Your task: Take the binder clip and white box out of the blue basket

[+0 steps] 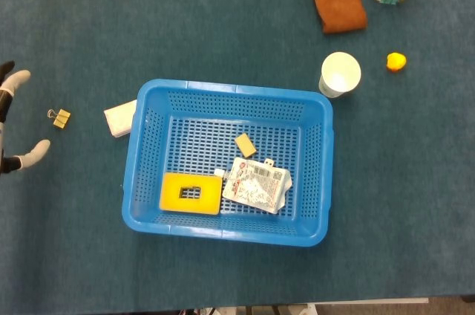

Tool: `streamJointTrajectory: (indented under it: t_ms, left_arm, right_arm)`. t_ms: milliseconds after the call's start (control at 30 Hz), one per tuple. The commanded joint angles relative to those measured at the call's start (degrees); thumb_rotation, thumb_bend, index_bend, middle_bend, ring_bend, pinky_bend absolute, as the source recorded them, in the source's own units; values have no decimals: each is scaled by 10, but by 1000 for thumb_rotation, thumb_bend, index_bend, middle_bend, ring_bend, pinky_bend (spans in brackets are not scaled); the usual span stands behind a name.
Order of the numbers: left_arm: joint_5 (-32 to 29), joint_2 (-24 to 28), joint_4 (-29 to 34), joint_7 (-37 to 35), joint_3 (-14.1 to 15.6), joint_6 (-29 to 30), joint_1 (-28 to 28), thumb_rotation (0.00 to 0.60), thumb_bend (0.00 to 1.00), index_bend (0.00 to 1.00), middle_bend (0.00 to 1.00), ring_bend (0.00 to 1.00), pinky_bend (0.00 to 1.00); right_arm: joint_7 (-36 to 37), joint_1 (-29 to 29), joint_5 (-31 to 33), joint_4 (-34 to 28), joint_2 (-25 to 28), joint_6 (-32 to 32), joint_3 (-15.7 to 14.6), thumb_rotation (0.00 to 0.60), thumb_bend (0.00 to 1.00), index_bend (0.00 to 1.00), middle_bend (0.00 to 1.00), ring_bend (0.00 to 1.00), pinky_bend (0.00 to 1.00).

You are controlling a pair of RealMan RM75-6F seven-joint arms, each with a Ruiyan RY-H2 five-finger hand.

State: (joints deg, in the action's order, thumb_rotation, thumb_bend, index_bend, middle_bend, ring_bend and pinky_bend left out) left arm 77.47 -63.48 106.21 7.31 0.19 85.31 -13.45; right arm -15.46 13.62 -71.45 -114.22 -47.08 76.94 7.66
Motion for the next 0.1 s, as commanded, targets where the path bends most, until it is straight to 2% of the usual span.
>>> streamJointTrajectory:
  t_ms: [33, 100]
  left_arm:
    - [11, 1, 8, 0, -4, 11, 10, 566, 163, 147, 89, 26, 112]
    - [12, 3, 9, 1, -4, 13, 15, 565, 163, 147, 89, 26, 112]
  right_arm:
    - [3, -2, -2, 1, 0, 0, -1, 600, 256, 352, 276, 111, 135]
    - [5, -3, -2, 2, 0, 0, -1, 600, 257, 352, 276, 112, 135]
